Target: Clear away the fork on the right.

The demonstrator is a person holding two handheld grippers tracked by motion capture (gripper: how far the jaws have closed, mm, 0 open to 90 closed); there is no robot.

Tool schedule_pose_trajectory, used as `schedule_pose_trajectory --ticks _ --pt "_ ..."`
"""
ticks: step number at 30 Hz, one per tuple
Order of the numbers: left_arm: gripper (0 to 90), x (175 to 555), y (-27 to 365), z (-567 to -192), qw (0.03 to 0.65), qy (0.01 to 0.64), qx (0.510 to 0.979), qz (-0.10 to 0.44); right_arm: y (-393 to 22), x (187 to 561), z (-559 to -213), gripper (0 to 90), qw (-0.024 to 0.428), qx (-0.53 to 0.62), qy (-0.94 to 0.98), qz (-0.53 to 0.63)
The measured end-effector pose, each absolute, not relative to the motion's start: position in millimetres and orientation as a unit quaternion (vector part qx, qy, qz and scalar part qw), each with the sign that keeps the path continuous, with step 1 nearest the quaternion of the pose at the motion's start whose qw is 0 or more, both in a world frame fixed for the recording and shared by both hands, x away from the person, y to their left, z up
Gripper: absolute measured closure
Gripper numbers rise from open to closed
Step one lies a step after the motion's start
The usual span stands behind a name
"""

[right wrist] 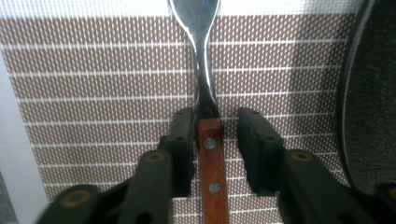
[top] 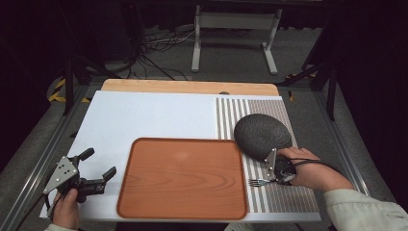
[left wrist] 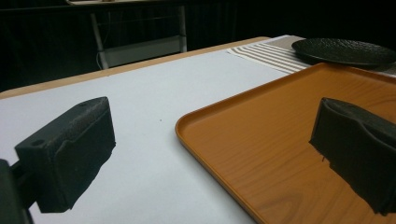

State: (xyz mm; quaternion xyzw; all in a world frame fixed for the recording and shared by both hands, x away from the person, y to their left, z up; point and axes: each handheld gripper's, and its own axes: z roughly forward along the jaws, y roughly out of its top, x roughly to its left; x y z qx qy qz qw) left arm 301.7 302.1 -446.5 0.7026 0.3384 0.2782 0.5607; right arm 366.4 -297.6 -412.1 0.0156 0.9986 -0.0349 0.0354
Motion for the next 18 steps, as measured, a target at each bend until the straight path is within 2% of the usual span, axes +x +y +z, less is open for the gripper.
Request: schedule_pose_trajectory --ticks 3,18 --pt "0.6 301.8 302.2 -446.6 0.560 0.338 0.703 0.278 -296.8 366.6 -413.1 77.0 0.029 0.007 0.999 -0.038" --pt "0.6 301.8 302.6 -446.6 0.561 0.339 0.702 0.278 -297.1 366.0 -412.0 78.2 0.034 0.000 0.999 -0.034"
